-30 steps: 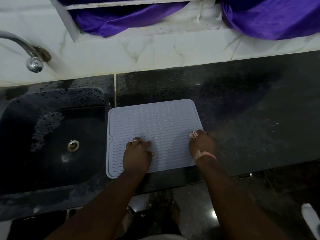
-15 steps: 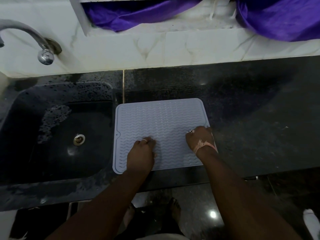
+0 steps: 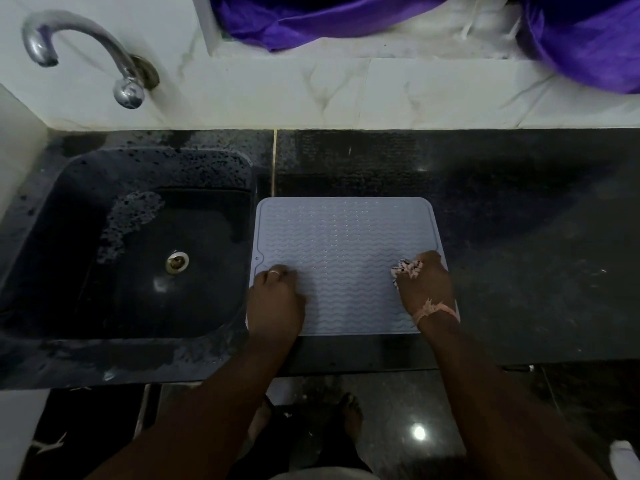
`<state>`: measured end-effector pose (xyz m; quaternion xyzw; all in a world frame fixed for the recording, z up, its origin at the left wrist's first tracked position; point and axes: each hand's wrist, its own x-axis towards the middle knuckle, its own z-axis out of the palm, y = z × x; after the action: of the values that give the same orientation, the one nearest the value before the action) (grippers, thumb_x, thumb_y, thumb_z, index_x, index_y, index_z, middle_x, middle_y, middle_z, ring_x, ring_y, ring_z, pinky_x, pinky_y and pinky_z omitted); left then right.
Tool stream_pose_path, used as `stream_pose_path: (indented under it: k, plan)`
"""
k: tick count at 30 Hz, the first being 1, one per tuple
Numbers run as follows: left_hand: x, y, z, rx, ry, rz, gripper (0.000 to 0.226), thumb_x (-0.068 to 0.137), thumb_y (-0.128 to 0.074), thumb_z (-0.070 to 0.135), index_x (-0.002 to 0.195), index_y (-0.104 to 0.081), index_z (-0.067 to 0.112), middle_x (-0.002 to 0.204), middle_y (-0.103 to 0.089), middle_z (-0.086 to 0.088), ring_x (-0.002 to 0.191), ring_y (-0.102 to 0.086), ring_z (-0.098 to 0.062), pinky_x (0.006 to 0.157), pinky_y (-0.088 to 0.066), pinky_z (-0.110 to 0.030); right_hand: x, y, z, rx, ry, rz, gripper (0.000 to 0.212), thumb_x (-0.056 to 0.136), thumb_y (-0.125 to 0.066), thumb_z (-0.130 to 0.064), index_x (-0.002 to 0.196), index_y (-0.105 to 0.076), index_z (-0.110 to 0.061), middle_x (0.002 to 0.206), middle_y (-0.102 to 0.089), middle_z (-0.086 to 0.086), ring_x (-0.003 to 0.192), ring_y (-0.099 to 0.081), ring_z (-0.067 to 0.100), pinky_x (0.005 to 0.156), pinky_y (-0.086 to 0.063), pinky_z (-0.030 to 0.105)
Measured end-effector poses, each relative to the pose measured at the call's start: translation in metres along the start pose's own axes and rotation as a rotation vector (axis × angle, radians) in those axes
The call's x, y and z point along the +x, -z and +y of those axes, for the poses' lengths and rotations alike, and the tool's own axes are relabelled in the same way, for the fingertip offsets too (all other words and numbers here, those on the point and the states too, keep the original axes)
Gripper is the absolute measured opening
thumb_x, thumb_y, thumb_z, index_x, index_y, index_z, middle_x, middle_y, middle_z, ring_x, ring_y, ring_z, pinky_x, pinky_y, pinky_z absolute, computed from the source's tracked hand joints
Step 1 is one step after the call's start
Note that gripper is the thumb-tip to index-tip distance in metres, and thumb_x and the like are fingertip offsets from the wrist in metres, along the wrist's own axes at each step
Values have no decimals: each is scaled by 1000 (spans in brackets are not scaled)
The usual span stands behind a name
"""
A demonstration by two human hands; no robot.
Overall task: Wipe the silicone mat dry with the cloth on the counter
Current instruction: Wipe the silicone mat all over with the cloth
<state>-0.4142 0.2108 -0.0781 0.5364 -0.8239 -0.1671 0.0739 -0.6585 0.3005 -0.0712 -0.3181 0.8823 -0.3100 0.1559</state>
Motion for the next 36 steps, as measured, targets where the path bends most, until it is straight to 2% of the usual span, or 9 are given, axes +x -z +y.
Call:
stream_pose_path:
  k: [5,8,13,20,24,28,29,32,36]
  plan:
    - [3,3,-7,-70,54,-59,41,87,-72,36,125,-66,21,134,-58,2,117,-51,-23,94,-47,-35,-6,-4,-3,-13,16,-3,22,91,-68,-26,98,-53,-11,79,-57,-3,69,-56,12,57,-39,20]
    - [7,7,-14,-61,13,-78,40,87,-72,32,126,-67,23,131,-60,4,115,-53,-22,91,-48,-33,-9,-11,-8,9,28,-25,23,91,-68,-25,98,-51,-11,83,-61,1,71,-59,15,62,-44,23]
    - [11,11,-30,-56,-85,-124,50,85,-74,21,134,-62,24,137,-59,5,120,-54,-22,97,-48,-32,-13,-23,-22,63,37,-46,24,91,-68,-22,100,-49,-12,86,-63,5,74,-63,18,65,-54,31]
    - [12,11,-33,-31,-123,-150,51,87,-71,20,137,-60,22,139,-58,2,118,-55,-24,96,-49,-34,-18,-25,-21,210,-21,-43,34,84,-79,-28,102,-52,-17,85,-63,-9,73,-58,-4,58,-41,6]
    - [10,11,-32,-7,-147,-149,50,90,-67,19,139,-58,22,142,-55,3,119,-54,-22,95,-48,-31,-24,-23,-15,173,24,-116,35,84,-79,-25,111,-60,-12,98,-66,-4,87,-63,10,81,-50,19]
    - [10,11,-32,0,-156,-162,52,92,-65,17,142,-55,22,145,-52,3,122,-53,-21,98,-47,-29,-20,-15,-5,39,163,-121,22,90,-72,-23,107,-72,-10,102,-71,4,108,-57,19,96,-34,14]
    - [10,11,-32,2,-157,-166,52,92,-65,17,143,-54,22,146,-51,3,123,-52,-21,98,-47,-29,-19,-12,-3,16,149,-107,23,91,-70,-23,109,-72,-10,103,-70,7,111,-55,21,97,-32,14]
    - [9,11,-30,-18,-159,-161,53,91,-64,11,143,-54,21,148,-50,1,125,-52,-22,101,-46,-30,-15,-11,-6,19,105,-86,26,92,-68,-24,110,-71,-6,104,-65,15,100,-60,26,92,-46,26]
    - [-2,9,-32,-126,-58,-109,54,88,-69,11,140,-55,14,146,-47,-4,125,-51,-25,103,-47,-35,-10,-20,-20,-70,119,-83,24,94,-65,-24,94,-71,0,94,-65,18,93,-58,26,80,-46,28]
